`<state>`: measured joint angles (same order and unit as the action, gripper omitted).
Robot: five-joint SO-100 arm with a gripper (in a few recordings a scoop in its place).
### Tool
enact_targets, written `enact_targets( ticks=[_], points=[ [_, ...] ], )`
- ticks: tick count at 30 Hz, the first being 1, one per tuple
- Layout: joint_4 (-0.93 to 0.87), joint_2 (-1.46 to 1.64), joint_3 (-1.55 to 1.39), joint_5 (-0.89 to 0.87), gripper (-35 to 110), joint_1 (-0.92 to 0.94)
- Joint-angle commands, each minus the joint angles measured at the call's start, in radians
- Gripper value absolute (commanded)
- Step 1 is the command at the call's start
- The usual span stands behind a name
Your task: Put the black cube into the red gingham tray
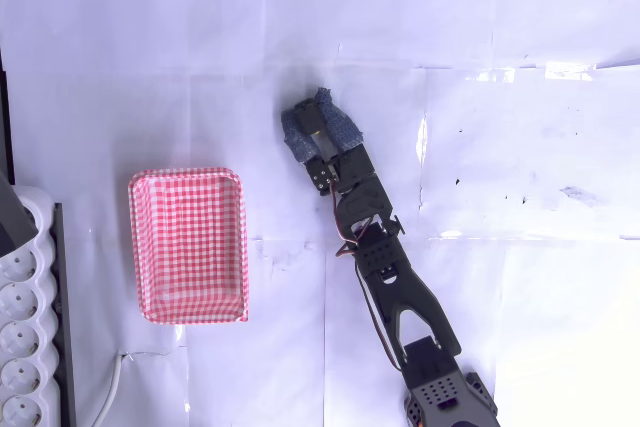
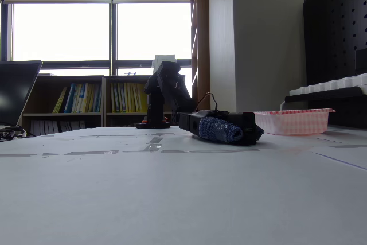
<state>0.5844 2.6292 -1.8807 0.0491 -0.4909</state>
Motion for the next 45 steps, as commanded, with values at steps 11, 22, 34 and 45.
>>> enact_targets(
  ticks=[11,22,34,45],
  points=[
    [-1.75,-0.459,-0.821,0.377,0,-0.106],
    [-2.06,-0.474,-1.161,0.457,0,-0.397],
    [-1.924,-0.247,-1.157,0.453,0,-0.575],
    [-1.775,-0.078,-1.117,0.359,0,-0.568]
  ],
)
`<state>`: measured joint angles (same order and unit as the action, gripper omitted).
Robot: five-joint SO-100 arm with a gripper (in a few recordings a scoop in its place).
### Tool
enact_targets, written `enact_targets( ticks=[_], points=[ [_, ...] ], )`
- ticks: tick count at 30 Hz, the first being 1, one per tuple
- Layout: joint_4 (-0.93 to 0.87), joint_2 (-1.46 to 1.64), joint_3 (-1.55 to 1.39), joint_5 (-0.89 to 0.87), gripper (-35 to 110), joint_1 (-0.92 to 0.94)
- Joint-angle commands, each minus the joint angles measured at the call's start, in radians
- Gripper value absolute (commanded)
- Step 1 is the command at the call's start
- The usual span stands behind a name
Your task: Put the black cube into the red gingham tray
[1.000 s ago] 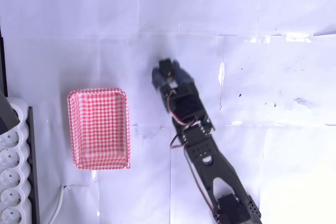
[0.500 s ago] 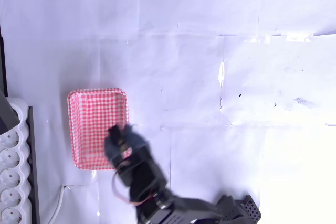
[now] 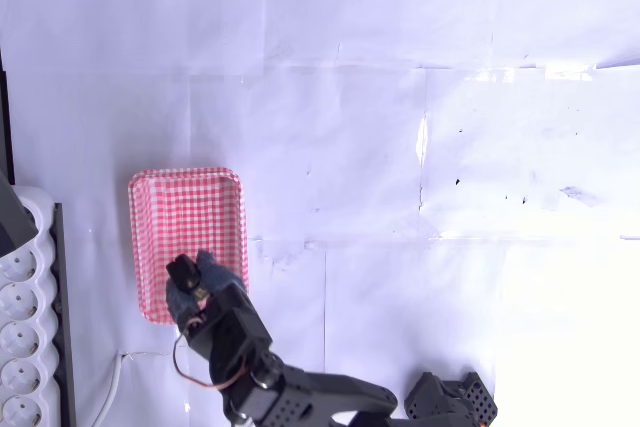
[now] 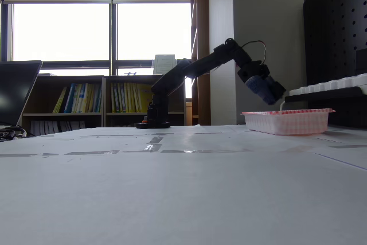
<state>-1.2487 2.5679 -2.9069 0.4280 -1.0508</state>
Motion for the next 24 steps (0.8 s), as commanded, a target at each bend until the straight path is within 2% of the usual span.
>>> enact_targets(
  ticks=[1,12,19,24],
  points=[
    [0.066,-0.008,-0.091,-0.021,0,-0.008],
    [0.08,0.037,-0.091,-0.077,29,0.012],
    [0.066,0.015,-0.091,-0.086,33,0.025],
    [0.032,-0.156,-0.06,-0.038,34,0.029]
  ],
)
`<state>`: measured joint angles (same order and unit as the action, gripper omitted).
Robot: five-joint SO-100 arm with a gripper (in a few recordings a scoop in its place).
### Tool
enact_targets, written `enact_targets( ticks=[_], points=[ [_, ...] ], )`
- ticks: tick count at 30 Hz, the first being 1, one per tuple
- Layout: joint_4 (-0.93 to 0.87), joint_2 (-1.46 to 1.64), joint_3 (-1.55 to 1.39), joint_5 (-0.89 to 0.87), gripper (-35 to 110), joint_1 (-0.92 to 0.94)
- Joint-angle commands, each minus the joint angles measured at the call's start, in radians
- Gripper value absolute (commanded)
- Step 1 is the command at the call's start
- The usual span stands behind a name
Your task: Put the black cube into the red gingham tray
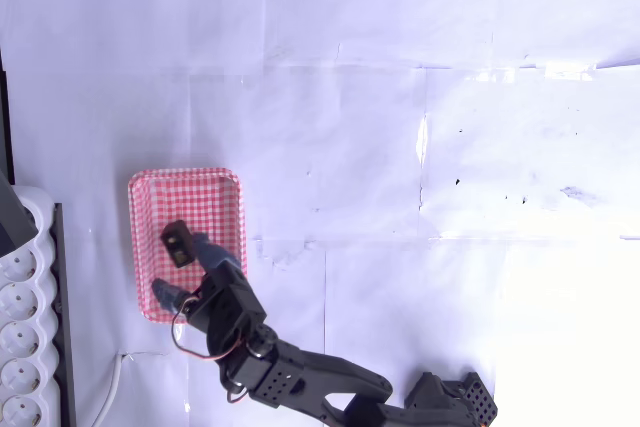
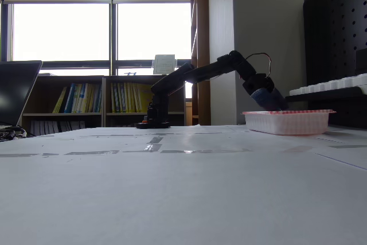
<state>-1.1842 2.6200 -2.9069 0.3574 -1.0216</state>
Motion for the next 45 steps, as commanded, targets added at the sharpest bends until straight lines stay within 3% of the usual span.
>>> enact_targets(
  ticks=[1,9,12,16,22,27,31,37,45],
  points=[
    [-0.04,-0.267,-0.048,0.041,34,0.003],
    [-0.025,-0.962,0.347,-0.003,33,0.117],
    [0.126,-1.255,0.719,-0.067,31,0.225],
    [0.442,-1.664,1.308,-0.14,0,0.416],
    [0.571,-2.112,1.871,-0.179,0,0.681],
    [0.574,-2.396,2.345,-0.322,0,0.853],
    [0.549,-2.557,2.668,-0.385,0,0.933],
    [0.353,-2.704,2.893,-0.413,0,1.003],
    [-0.078,-2.792,2.893,-0.46,0,1.019]
  ],
)
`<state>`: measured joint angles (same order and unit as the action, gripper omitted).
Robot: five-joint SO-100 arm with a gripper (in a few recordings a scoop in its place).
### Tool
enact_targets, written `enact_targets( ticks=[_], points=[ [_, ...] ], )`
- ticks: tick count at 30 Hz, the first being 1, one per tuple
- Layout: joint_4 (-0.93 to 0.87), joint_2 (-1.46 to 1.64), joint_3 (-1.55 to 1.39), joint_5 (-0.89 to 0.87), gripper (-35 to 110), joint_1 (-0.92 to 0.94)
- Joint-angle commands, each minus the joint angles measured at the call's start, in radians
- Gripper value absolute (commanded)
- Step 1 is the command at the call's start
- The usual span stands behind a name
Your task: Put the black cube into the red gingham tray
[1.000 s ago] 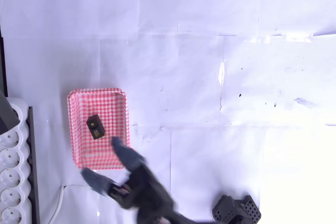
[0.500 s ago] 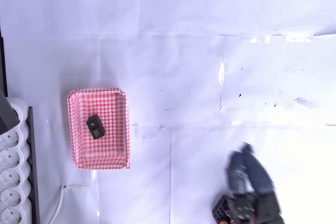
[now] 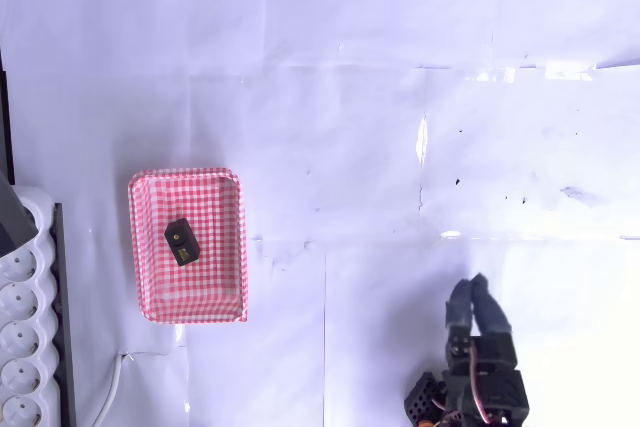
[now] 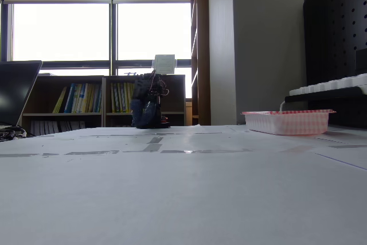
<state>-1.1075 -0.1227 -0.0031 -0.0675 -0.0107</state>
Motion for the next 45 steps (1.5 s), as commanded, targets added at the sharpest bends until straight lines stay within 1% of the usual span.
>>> enact_targets(
  ticks=[1,2,5,45],
  points=[
    [-0.21,-0.049,-0.011,-0.043,0,0.009],
    [-0.242,-0.051,-0.011,-0.044,0,0.014],
    [-0.241,-0.052,-0.011,-0.025,0,0.0],
    [-0.241,-0.052,-0.011,-0.032,0,0.0]
  ],
)
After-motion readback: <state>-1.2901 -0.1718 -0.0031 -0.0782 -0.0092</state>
